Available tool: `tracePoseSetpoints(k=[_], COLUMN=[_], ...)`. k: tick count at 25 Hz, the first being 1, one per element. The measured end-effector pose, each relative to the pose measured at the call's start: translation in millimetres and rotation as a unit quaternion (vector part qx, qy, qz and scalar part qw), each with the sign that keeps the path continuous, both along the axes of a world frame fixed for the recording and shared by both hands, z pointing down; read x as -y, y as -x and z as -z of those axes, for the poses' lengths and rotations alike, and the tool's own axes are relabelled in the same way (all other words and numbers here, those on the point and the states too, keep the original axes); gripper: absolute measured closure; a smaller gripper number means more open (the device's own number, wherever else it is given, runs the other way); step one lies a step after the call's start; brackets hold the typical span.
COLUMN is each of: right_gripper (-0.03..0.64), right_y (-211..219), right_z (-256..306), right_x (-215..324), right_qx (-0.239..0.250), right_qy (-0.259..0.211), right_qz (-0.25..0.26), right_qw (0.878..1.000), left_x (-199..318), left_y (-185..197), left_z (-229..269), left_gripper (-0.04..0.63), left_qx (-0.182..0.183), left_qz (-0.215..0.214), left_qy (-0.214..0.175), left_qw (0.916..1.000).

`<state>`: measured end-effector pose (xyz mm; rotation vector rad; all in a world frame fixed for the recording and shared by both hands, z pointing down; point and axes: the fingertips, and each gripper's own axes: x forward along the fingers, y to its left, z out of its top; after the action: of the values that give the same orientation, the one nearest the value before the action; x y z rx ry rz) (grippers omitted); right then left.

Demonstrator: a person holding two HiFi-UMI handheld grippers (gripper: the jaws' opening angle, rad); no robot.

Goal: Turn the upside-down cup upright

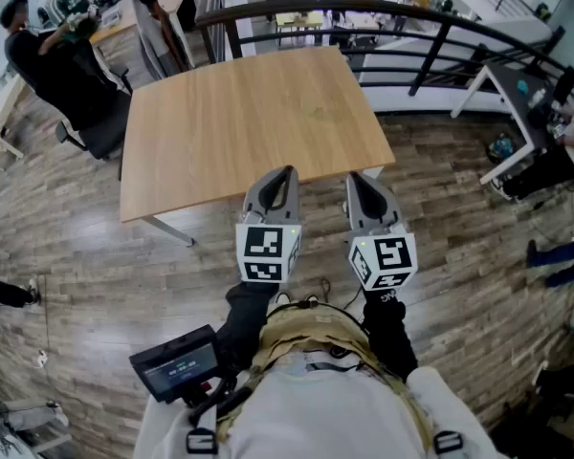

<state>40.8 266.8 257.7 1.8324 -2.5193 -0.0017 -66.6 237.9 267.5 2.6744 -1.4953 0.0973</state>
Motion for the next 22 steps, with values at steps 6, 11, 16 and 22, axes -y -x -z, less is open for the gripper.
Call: tracePoseSetpoints(k=[6, 11, 16, 22], right_gripper=[0.597, 0.597, 0.597, 0.595], right_y=[-1, -6, -13, -21], right_z=[-1, -3, -8, -16], right_x=[4, 14, 18, 26], right_qx=[-0.001, 0.0, 0.001, -0.003], right_qy=[-0.002, 0.001, 0.005, 0.013], right_qz=[0.004, 0.005, 0.009, 0.027], right_qw=[1.0, 1.0, 1.0, 1.0], left_x=[4, 14, 19, 27], left_y=[-4, -10, -14, -27], left_z=[-4, -6, -12, -21], left_gripper=[0.595, 0.595, 0.595, 0.595], left_qx=[0.002, 0.003, 0.004, 0.009], left_qz=[0.001, 0.002, 0.007, 0.01], left_qy=[0.002, 0.008, 0.014, 0.026], left_qw=[1.0, 1.0, 0.9999, 0.9996])
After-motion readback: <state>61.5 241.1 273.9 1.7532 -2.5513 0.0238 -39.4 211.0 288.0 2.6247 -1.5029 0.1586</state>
